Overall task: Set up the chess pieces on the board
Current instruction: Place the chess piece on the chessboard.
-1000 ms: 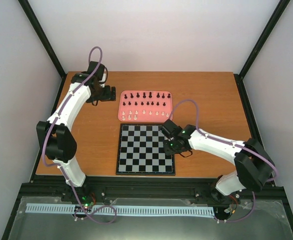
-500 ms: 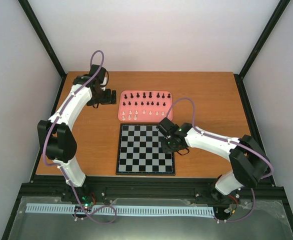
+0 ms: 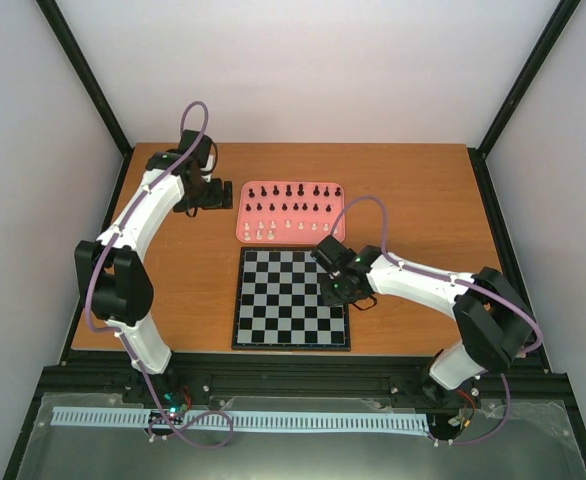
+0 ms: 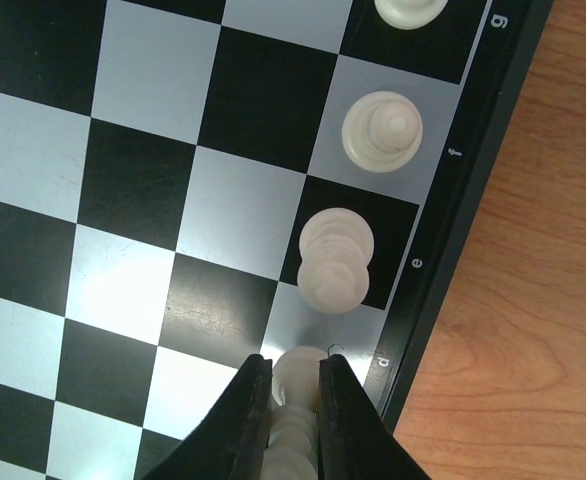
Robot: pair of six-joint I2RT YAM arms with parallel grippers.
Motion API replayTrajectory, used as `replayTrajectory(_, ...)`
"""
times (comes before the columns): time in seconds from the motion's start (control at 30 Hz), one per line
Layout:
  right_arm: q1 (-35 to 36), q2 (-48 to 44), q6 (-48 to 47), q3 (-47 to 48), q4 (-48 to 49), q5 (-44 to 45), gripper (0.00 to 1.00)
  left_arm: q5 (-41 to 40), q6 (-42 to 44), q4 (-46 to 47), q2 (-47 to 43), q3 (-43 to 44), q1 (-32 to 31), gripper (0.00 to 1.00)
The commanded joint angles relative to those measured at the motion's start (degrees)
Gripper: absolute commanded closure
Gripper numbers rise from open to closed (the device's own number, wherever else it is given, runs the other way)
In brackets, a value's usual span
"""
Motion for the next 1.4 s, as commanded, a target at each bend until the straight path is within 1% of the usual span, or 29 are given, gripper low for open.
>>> replayTrajectory(0.0,0.4,1.1,0.0,0.6,0.9,0.3,0.96,-0.4,-0.2,0.8,-2.0,0.1,-0.2,0.0)
replayTrajectory(0.4,0.3,2.0,0.0,1.0,0.6,1.7,0.91,-0.4,-0.1,0.9,-1.6,0.0,-0.2,0.0)
replayTrajectory(0.47,0.3,2.1,-0.2,1.0,0.7,1.6,0.89,-0.5,-0.1,0.9,-1.6,-0.1,-0.2,0.0)
replayTrajectory(0.97,0.2,3.0,-0.6,1.8,1.0,2.8,0.86,-0.6,0.1,0.9,-1.4,-0.2,-0.2,0.0)
replayTrajectory(1.07,0.2,3.2,-0.6,1.8,0.8,2.5,0.83,-0.5,0.1,0.9,-1.3,-0.3,-0.2,0.0)
replayTrajectory(1.2,0.2,2.7,-0.6,1.4,0.9,2.7,0.73,-0.6,0.1,1.1,-1.3,-0.7,-0.2,0.0)
replayTrajectory(1.37,0.2,2.7,-0.8,1.3,0.6,2.3,0.73,-0.6,0.1,1.2,-1.5,-0.9,-0.2,0.0)
